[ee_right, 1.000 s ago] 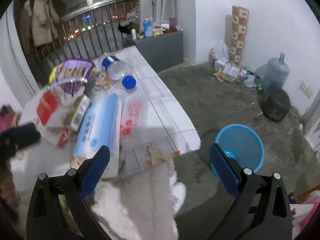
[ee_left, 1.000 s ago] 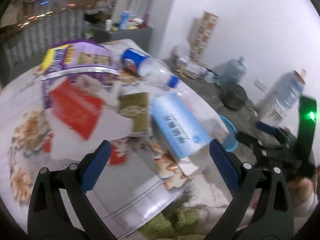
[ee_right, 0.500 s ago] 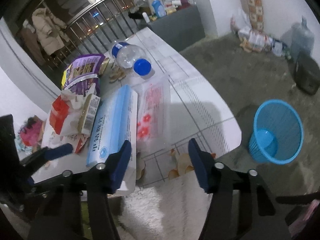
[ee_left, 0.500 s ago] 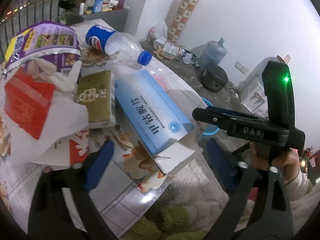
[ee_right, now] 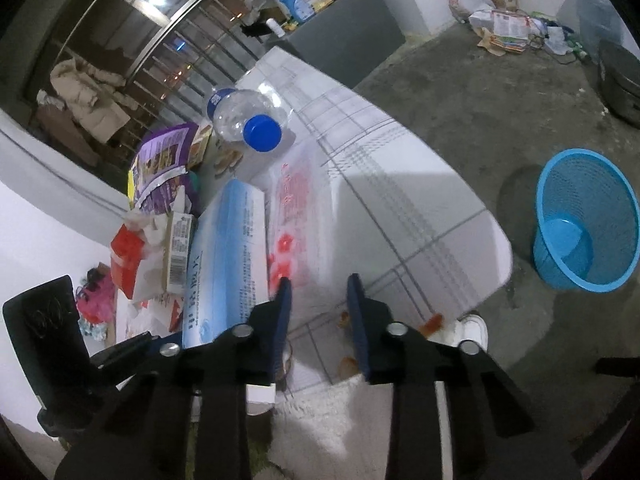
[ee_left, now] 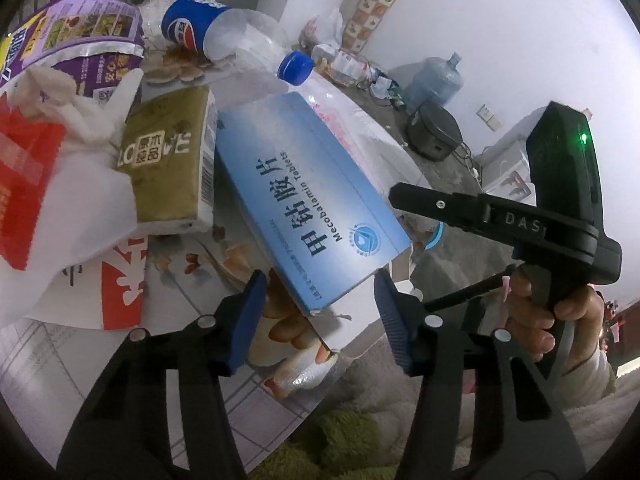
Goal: Collect trash
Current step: 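Grasp the clear plastic tray beside the blue box with the right gripper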
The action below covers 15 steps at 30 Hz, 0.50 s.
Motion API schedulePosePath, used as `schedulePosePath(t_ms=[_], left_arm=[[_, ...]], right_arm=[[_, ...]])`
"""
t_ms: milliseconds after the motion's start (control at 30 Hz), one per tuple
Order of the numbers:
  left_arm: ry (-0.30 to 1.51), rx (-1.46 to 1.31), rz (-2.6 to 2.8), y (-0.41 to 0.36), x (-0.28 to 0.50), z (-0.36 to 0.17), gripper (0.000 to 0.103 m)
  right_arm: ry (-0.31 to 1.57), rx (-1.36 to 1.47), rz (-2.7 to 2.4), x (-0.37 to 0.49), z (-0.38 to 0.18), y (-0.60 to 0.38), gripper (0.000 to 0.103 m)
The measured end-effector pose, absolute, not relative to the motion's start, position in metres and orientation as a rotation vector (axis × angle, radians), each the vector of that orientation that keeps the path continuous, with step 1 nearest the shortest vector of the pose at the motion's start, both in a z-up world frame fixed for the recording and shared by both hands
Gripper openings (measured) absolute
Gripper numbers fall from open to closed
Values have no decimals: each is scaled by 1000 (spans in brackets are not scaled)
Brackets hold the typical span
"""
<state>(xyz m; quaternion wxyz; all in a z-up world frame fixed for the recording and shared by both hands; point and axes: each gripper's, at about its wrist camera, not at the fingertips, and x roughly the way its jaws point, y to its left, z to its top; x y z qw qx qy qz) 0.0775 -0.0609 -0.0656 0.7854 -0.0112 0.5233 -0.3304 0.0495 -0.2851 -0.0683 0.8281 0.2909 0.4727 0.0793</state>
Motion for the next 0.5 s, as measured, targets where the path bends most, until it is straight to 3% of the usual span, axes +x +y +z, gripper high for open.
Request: schedulePosePath(t_ms=[200, 367, 500], left_arm=[[1122, 50, -690, -73, 79, -68, 46], [1094, 145, -666, -87, 74, -68, 46], [1091, 147, -637, -89, 74, -69, 32]], right_arm=[[1014, 540, 172, 57, -69, -276, 11], [1006, 495, 158, 57, -67, -272, 8], [989, 493, 156, 53, -65, -273, 5]])
